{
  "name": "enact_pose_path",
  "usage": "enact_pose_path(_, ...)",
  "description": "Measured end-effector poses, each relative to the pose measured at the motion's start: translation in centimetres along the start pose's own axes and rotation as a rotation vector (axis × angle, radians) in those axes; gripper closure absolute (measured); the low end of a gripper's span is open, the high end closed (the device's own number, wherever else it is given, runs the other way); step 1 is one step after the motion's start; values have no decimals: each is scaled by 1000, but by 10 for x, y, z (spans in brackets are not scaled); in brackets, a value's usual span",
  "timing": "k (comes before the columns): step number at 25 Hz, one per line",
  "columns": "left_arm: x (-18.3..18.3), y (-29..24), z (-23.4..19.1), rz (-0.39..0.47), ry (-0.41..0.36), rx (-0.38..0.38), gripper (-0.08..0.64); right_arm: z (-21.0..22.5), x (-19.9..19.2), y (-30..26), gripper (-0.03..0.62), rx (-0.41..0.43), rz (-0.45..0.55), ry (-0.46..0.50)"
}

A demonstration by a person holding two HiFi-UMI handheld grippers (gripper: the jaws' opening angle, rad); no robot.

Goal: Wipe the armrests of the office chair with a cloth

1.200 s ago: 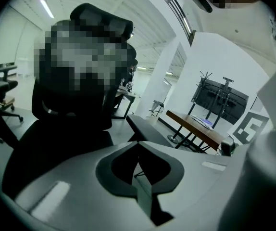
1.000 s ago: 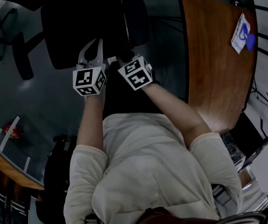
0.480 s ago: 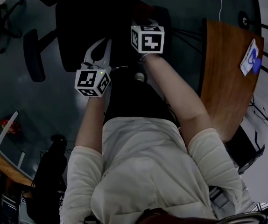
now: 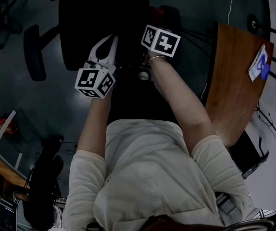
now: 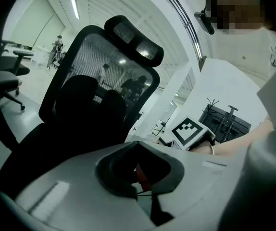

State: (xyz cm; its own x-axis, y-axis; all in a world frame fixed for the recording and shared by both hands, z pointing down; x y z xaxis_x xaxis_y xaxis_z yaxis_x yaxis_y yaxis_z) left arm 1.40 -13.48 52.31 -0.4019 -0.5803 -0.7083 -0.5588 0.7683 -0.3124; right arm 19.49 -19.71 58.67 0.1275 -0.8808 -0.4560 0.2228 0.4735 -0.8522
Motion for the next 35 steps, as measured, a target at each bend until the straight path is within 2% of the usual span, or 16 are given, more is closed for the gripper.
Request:
enact_pose_path(8,-27,11,24,7,3,-3,543,7,-37,36,545,78,-24,7)
enact_pose_path(16,-68,41,53,-2,15,68,543,10,-90,66,545,112,-79,45)
enact_pose_path(21,-88,55,67,-7,26,77,543,25,-124,82,545,137,-121,-21)
enact_pose_path(24,-95,57,72,-10,25,78,543,44,-145,89,545,123,-153,-79)
enact_pose_path(26,-99,57,76,-14,25,73,543,60,-156,95,545,98,-162,-76)
enact_pose_path(32,-106,45,84,-55,-7,65,543,103,-160,113,545,15,-158,2)
enact_pose_path(35,-104,30,88,-96,-29,38,543,121,-149,124,545,-24,-158,75)
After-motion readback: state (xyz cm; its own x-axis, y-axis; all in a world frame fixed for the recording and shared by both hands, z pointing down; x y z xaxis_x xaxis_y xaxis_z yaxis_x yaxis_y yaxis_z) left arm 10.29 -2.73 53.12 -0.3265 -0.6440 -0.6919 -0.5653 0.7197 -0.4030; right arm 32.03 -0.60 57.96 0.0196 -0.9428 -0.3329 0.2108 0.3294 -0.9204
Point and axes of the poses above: the fingertips, and each gripper's own axes: y backward along the fingers, z to its right, x out of its top, the point moved 8 cm from there along y, backward along the fingers, and after that the axes turned 6 degrees about y, right-handed, at the moved point
